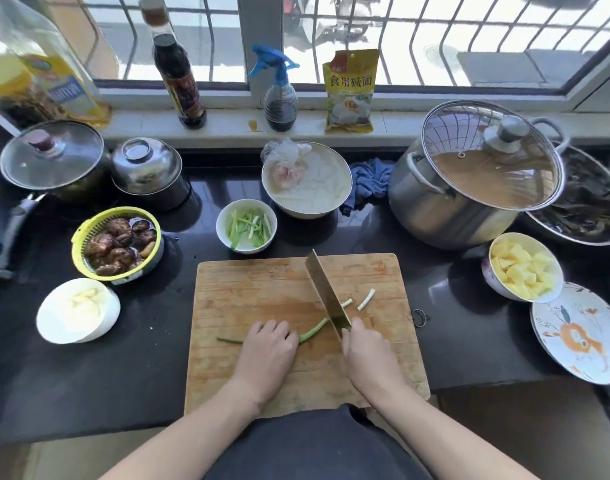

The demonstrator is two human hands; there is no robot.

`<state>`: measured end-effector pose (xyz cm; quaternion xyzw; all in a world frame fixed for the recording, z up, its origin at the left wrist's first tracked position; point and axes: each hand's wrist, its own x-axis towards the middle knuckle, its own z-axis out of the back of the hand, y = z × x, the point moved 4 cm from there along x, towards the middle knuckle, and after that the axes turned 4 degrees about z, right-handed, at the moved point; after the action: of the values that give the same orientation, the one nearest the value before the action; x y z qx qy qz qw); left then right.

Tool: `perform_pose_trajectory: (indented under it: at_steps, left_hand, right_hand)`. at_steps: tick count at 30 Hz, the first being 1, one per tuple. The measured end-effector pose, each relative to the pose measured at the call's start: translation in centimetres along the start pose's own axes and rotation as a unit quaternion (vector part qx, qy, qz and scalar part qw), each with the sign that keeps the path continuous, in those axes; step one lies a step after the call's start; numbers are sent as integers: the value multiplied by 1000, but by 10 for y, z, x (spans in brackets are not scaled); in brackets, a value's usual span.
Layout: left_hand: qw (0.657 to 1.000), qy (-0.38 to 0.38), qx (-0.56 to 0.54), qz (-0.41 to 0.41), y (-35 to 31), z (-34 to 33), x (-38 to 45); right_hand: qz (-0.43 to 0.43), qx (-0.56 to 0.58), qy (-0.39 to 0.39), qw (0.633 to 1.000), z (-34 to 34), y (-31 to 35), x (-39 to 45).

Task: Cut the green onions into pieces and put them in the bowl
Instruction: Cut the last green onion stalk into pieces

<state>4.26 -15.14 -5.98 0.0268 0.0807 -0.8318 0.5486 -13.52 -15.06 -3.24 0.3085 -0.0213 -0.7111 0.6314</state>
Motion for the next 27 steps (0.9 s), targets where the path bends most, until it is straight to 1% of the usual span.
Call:
perform_pose_trajectory:
  at_steps: [2,4,6,8,11,14,18,21,24,27]
  left_hand:
    - [999,-2,-27,26,7,-4,-9]
    - [996,-13,-59,71,23,-3,-18]
    - [991,-12,-77,110,45,-2,-31]
    - [989,-7,-81,121,63,-4,-45]
    - [989,-19,-86,116,83,-10,-61]
    - [991,-38,-85,94,85,-13,-64]
    - [992,-36,-90,78,83,-12,-62]
    - [994,-30,-80,64,82,-14,-63]
    - [996,-26,-72,50,83,-17,-65]
    - [997,-29,-66,30,84,-18,-66]
  right_hand:
    - [2,-1,-16,1000,1,-6,-15]
    - [5,-5,-26,1000,-1,-12,-33]
    - [12,-11,-20,1000,-6,-13,-48]
    - [17,-18,-5,1000,-12,-12,-59]
    - [11,-27,23,999,-25,-2,-67]
    - [10,-36,32,999,-35,8,-70]
    - [10,-59,39,997,-45,15,-68]
    - [-8,-55,57,997,-54,22,-62]
    - [-26,-34,48,998,-58,38,-50]
    - [-27,-45,29,998,-57,57,-35]
